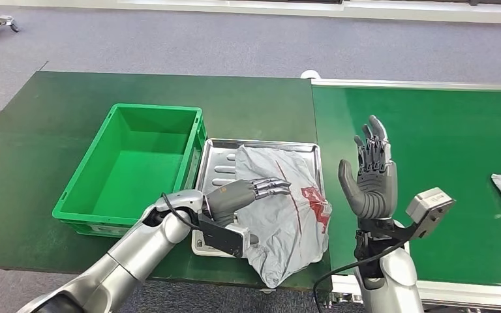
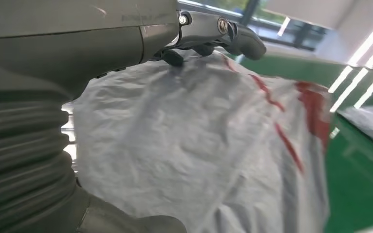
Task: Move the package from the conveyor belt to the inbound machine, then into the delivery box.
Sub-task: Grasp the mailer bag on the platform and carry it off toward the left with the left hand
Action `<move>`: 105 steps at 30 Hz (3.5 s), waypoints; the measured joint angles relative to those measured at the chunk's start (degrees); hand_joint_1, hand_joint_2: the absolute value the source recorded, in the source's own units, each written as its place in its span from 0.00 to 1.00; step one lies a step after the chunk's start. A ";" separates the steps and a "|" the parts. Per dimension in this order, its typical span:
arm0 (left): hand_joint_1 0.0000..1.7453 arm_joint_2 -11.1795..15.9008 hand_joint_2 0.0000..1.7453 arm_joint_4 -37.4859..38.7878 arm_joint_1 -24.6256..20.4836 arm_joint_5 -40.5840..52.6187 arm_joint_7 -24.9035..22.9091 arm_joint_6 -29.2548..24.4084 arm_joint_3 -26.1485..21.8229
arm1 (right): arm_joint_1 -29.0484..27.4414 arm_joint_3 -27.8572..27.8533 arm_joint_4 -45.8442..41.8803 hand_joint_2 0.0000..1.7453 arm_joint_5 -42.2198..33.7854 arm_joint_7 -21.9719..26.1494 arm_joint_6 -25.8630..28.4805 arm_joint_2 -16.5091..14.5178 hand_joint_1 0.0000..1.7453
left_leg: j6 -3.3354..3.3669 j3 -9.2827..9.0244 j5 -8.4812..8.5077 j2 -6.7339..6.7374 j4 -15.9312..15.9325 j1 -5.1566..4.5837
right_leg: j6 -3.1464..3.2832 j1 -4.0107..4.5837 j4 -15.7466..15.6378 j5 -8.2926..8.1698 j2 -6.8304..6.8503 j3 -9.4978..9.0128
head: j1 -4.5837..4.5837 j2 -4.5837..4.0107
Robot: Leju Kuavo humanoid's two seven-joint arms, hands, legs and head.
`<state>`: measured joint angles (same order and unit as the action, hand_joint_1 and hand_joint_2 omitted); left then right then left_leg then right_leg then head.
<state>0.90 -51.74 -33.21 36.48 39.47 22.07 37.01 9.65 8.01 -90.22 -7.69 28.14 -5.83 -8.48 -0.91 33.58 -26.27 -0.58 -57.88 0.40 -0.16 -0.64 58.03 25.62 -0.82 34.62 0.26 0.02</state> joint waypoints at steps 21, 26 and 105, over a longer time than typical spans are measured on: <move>1.00 0.04 1.00 3.49 -9.29 -3.13 -4.46 0.06 9.41 | -2.94 -0.72 -2.85 1.00 -1.91 1.93 -1.39 0.52 0.00 | 0.00 0.00 0.00 0.00 0.00 0.00 | 0.00 0.00 0.00 -0.01 0.00 -0.01 | 0.00 0.00; 1.00 0.04 1.00 4.01 -9.59 -0.15 -6.04 -4.10 11.22 | -2.97 -0.75 -2.91 1.00 -1.92 2.16 -1.62 0.65 0.00 | 0.00 0.00 0.00 0.00 0.00 0.00 | -0.01 0.00 0.00 -0.01 0.00 -0.02 | 0.00 0.00; 0.00 -5.69 1.00 10.39 -4.74 6.50 -8.79 -17.93 18.81 | -4.23 -2.74 -5.23 1.00 -1.86 0.81 -2.32 0.61 0.00 | 0.07 0.02 0.04 -0.04 0.00 -0.02 | -0.04 -0.06 0.01 -0.05 0.03 -0.06 | 0.00 0.00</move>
<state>-4.79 -41.35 -37.95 42.98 30.68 4.14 55.82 5.42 5.27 -95.45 -9.55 28.95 -8.14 -7.87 -0.85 33.60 -26.22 -0.62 -57.88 0.38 -0.20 -0.70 58.03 25.57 -0.79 34.55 0.26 0.02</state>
